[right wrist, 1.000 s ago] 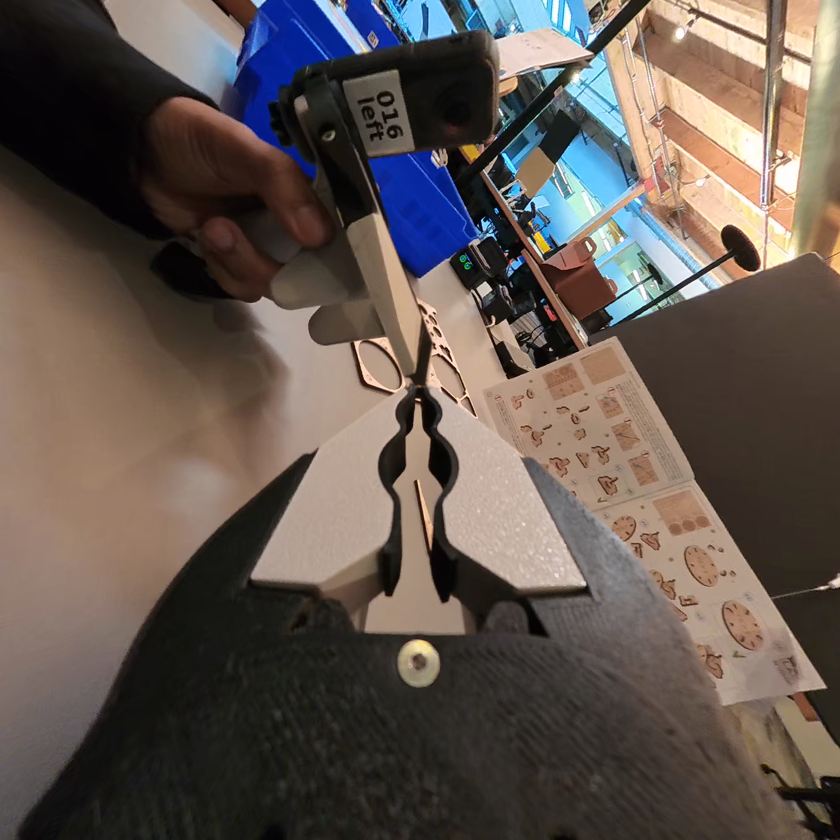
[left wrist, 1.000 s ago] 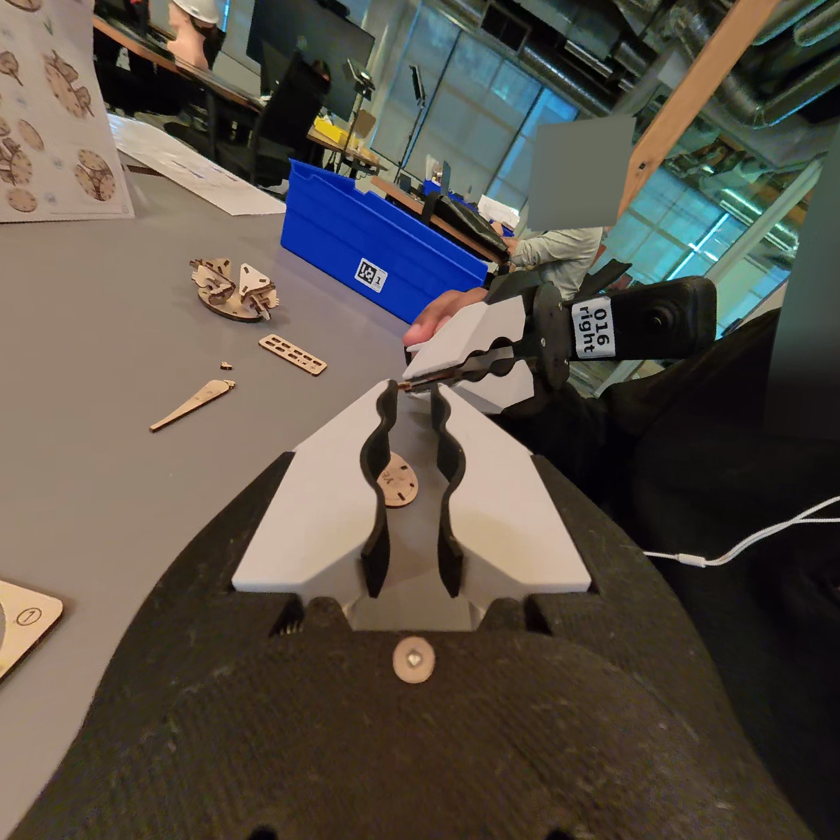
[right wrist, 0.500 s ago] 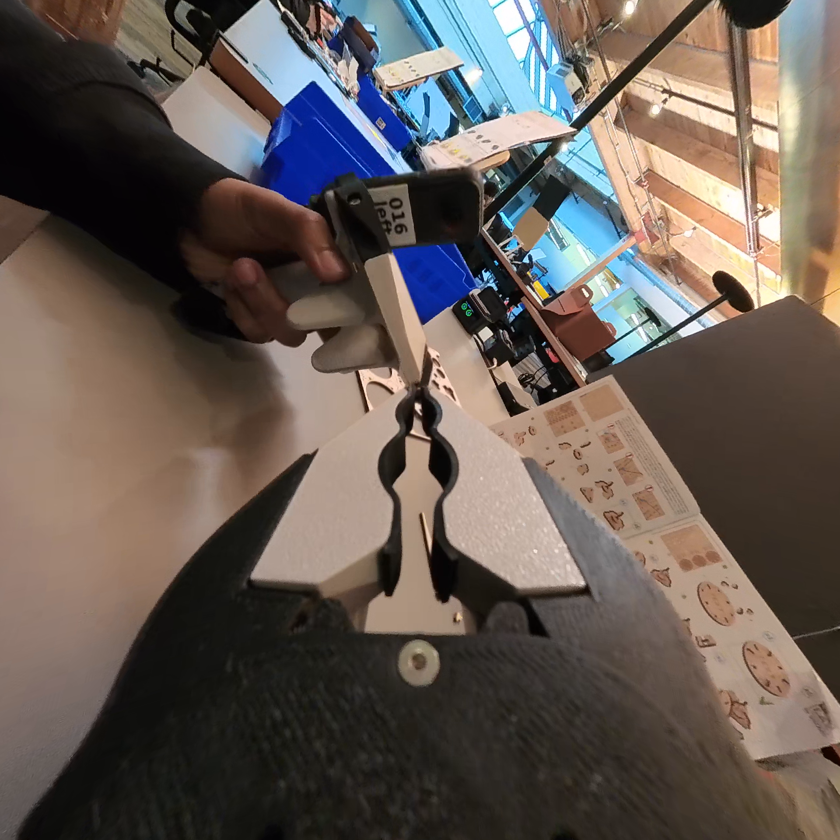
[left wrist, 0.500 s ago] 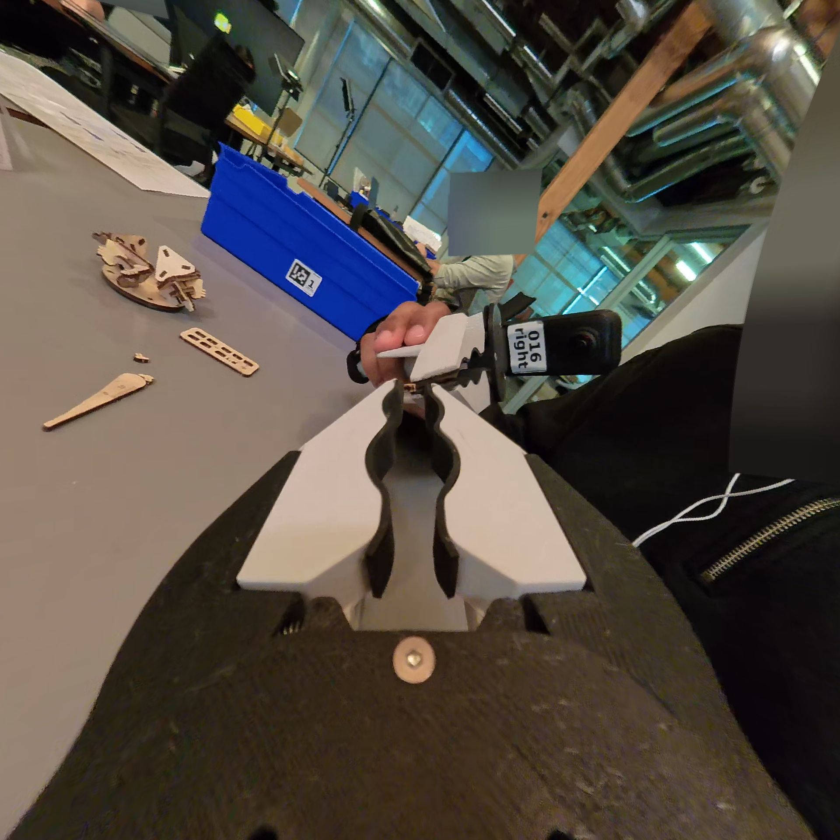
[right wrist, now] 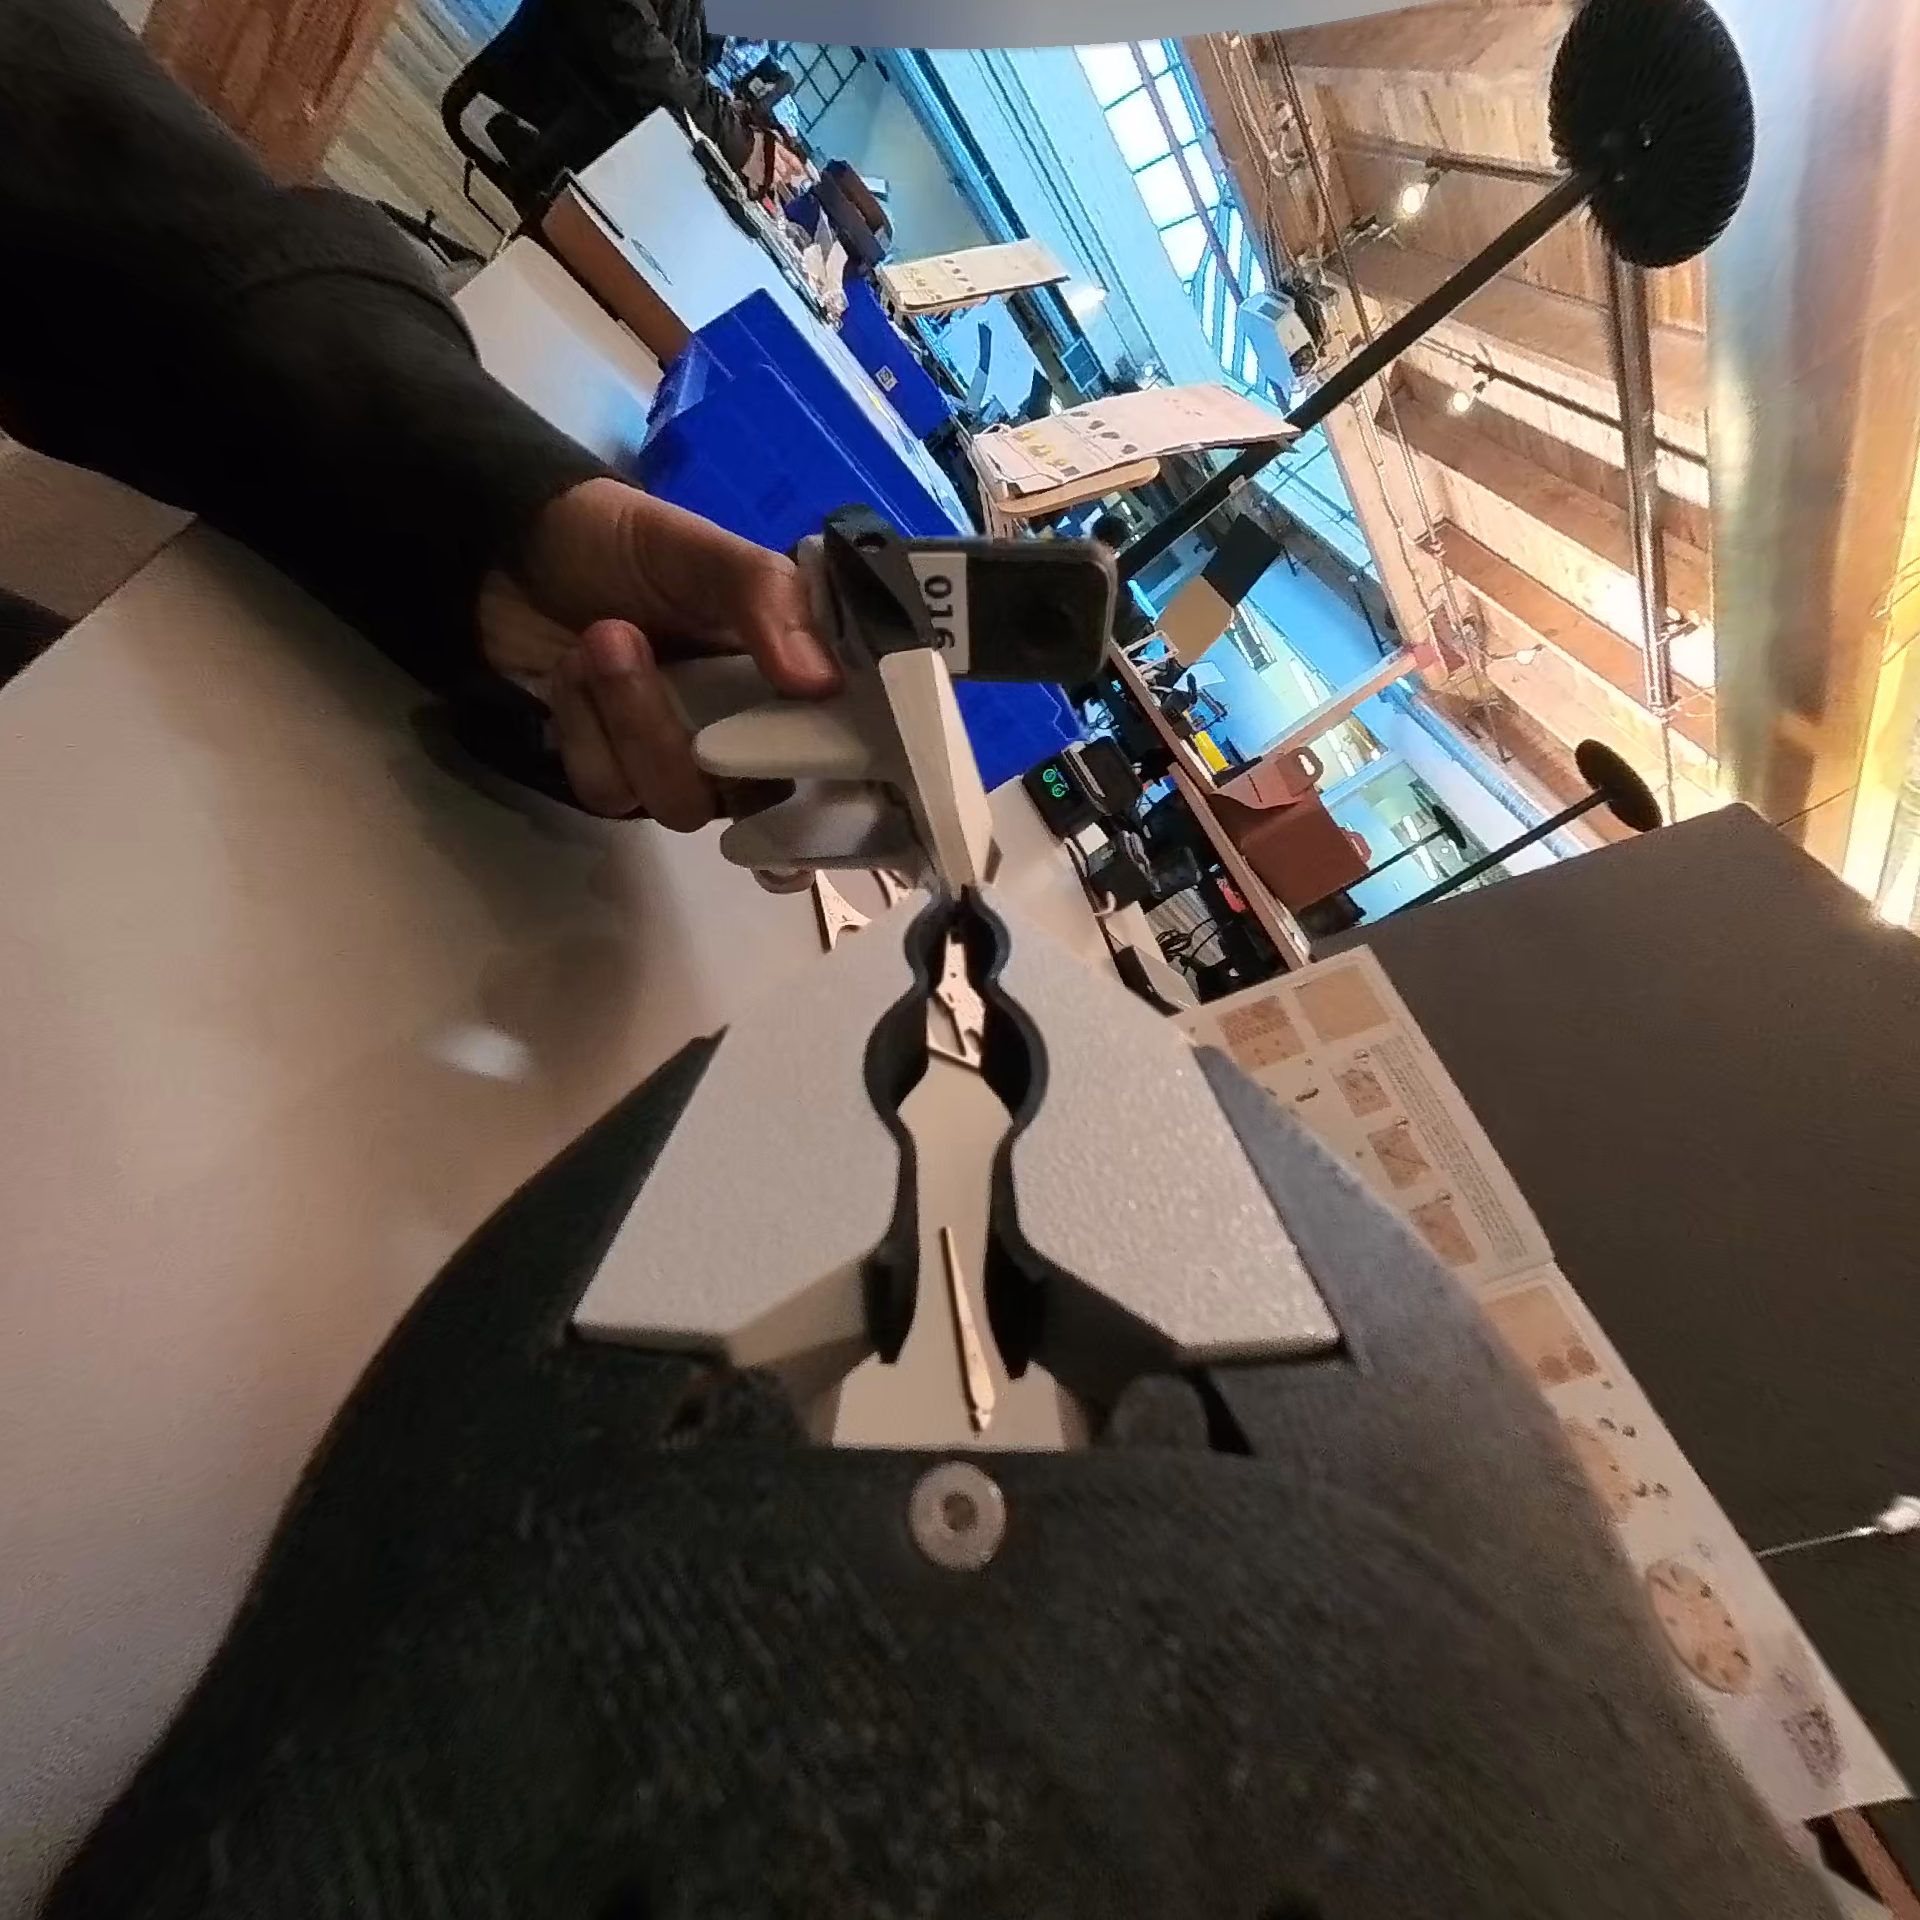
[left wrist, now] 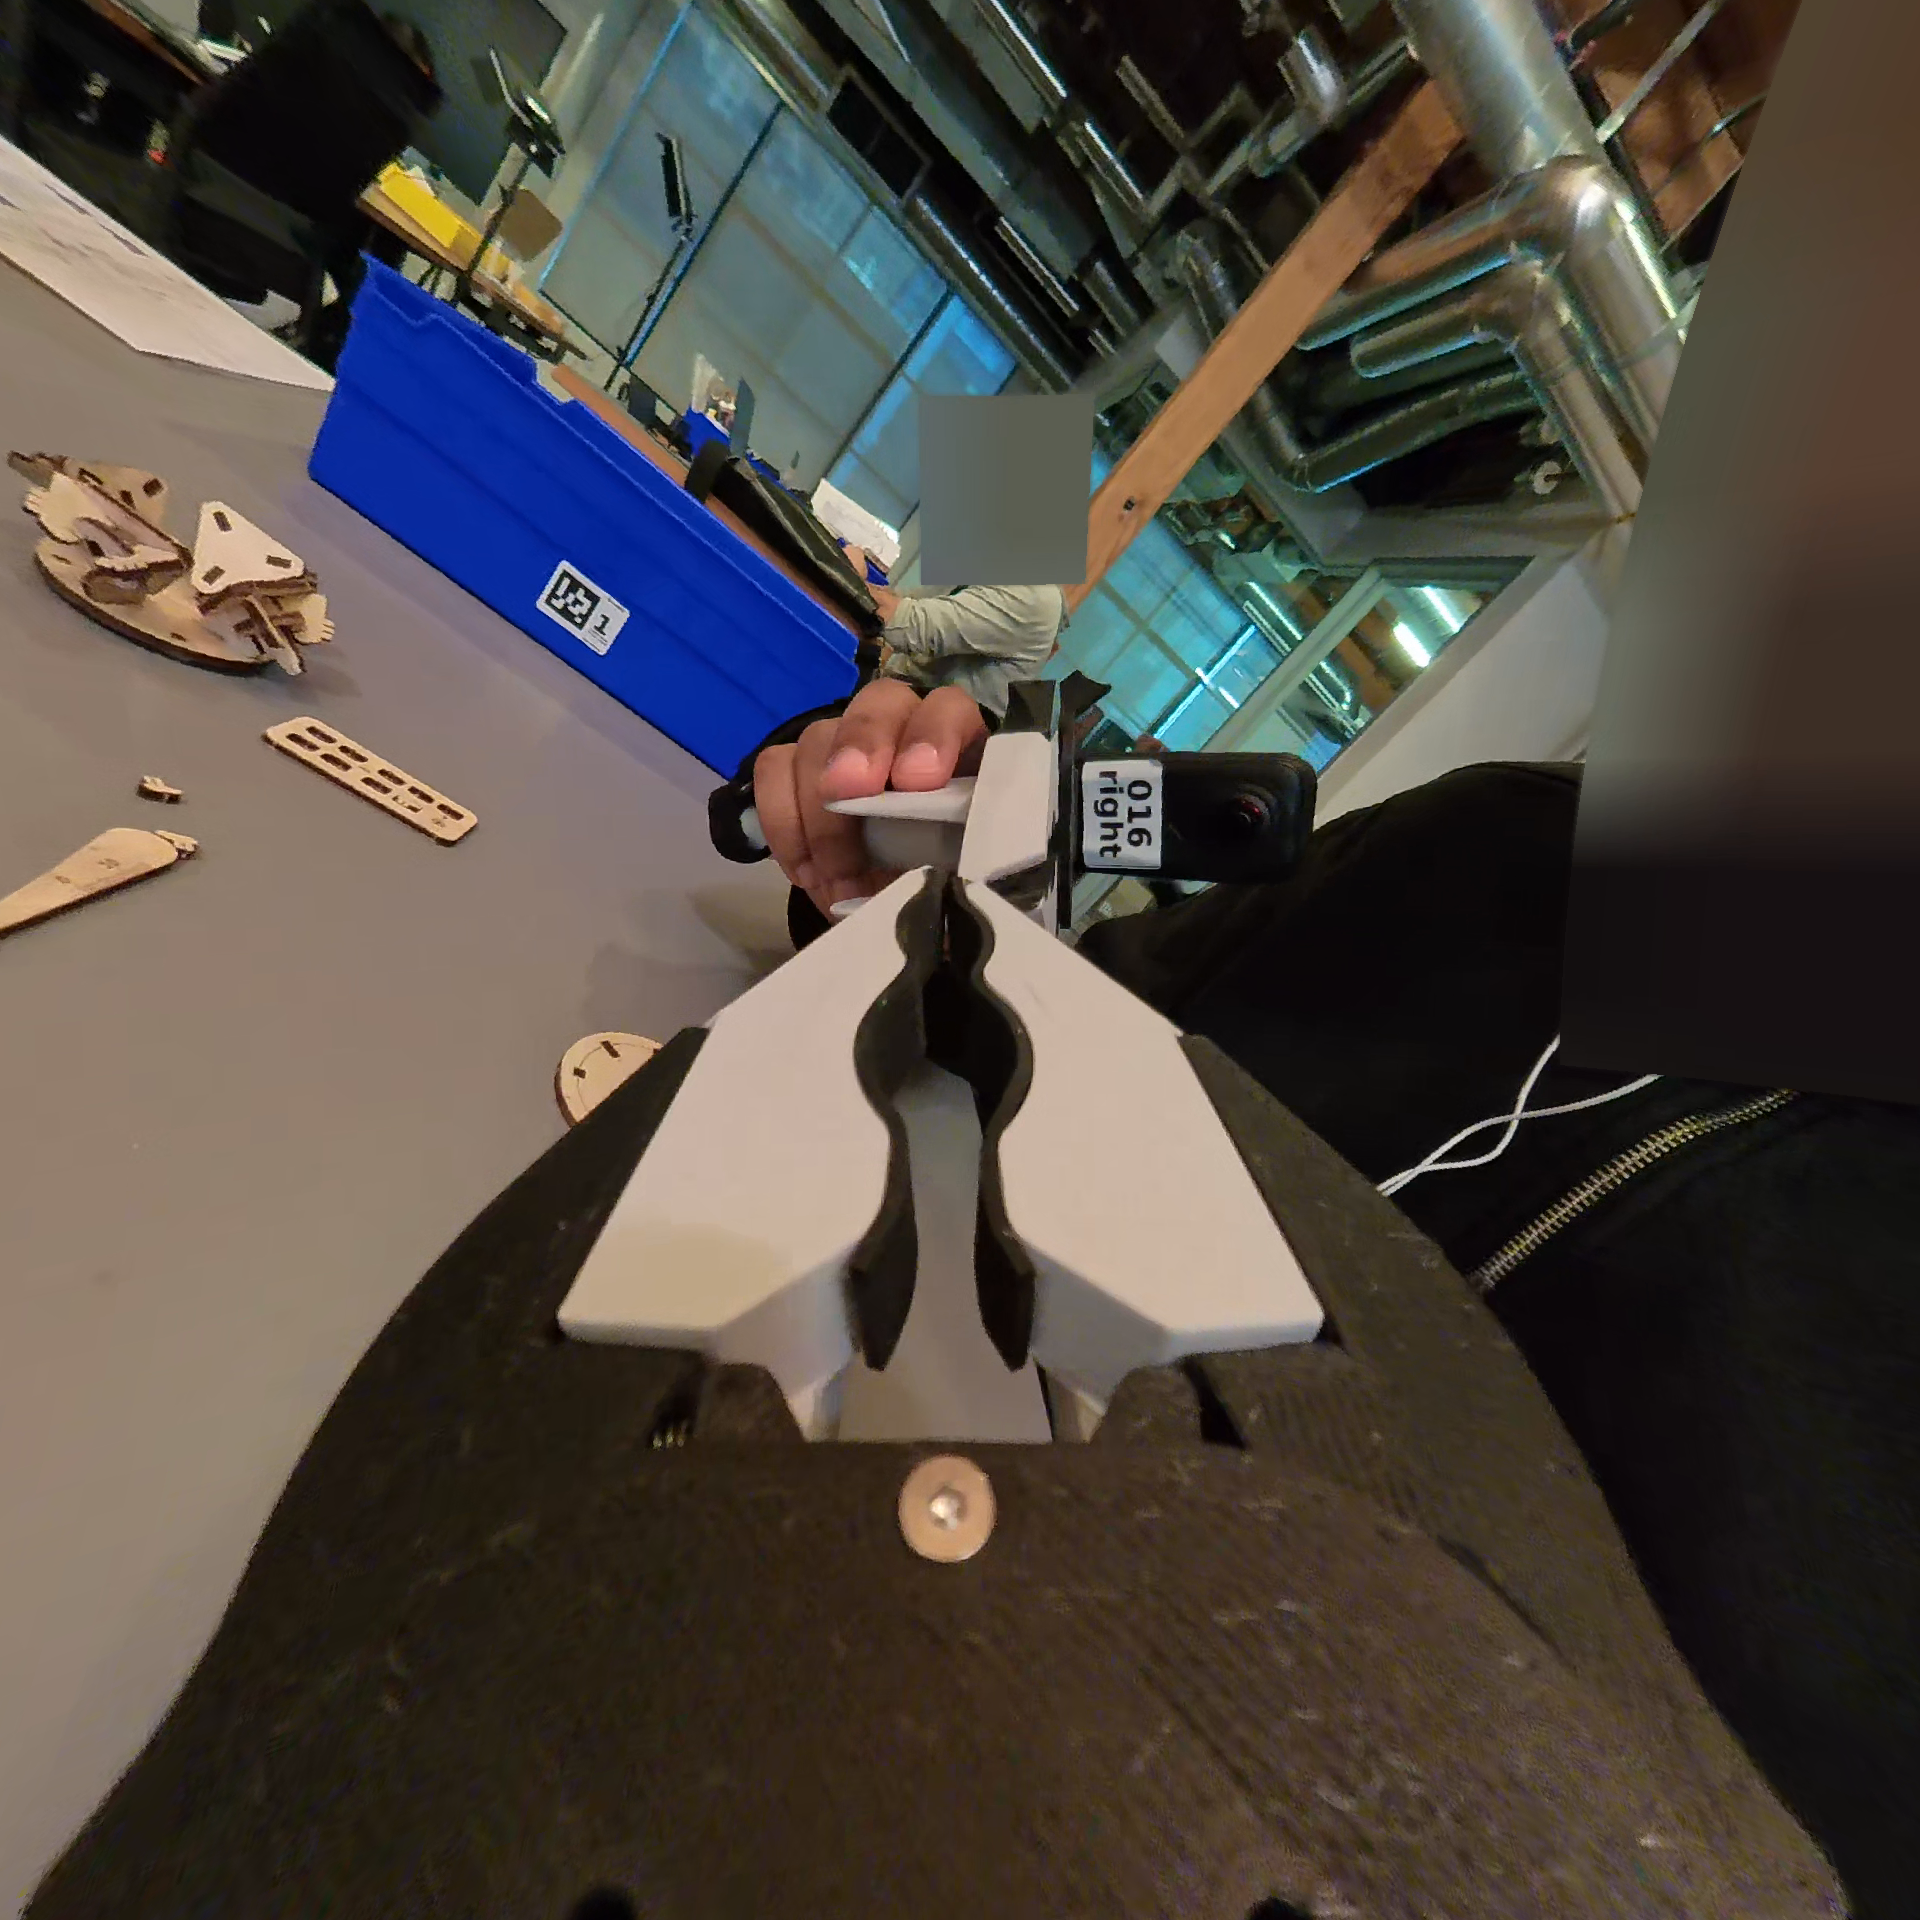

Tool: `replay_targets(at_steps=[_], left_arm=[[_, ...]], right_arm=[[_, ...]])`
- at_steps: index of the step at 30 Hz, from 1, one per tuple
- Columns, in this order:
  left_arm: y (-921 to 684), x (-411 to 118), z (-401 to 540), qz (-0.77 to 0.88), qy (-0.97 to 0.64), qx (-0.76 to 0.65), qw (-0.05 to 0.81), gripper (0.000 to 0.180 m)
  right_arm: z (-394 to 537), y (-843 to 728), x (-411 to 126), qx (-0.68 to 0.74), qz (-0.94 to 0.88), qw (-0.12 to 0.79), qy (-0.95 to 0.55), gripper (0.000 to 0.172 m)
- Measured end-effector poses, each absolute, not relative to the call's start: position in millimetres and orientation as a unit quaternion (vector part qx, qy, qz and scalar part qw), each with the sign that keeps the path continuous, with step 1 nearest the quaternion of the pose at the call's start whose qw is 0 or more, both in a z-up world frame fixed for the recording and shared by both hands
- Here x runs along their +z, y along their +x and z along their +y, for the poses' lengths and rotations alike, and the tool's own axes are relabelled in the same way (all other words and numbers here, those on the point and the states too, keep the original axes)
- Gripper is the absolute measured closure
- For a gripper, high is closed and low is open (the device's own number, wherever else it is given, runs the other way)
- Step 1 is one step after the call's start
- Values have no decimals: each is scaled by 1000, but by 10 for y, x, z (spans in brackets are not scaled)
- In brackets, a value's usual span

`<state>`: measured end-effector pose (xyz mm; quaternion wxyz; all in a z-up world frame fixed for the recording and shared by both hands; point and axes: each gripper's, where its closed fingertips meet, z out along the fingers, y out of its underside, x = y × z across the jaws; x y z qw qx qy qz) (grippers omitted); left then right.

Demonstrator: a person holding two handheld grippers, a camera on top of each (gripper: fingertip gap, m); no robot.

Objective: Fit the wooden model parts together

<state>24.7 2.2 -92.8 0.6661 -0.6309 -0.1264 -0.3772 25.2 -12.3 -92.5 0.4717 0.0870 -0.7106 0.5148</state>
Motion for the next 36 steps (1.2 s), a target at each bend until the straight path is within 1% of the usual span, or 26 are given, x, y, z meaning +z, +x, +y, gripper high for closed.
replay_targets(at_steps=[7, 14, 20, 23, 24, 29, 36], left_arm=[[236, -916, 14, -127, -628, -378, 668, 180], [174, -898, -13, -138, -619, -376, 676, 180], [168, -938, 3, -151, -618, -389, 667, 180], [213, -934, 6, -154, -603, -434, 651, 167], [215, -933, 7, -155, -601, -440, 649, 166], [23, -934, -38, -178, -604, -378, 678, 170], [-90, -924, -92, -178, -620, -305, 701, 171]], right_arm=[[-119, 243, -914, 518, -708, 472, 83, 172], [-79, 206, -908, 540, -712, 445, 59, 172], [-86, 245, -865, 548, -705, 446, 65, 172], [-94, 246, -877, 546, -707, 444, 67, 172], [-91, 238, -879, 545, -707, 445, 65, 172], [0, 99, -871, 537, -710, 455, 25, 172], [125, -79, -902, 537, -718, 440, -41, 172]])
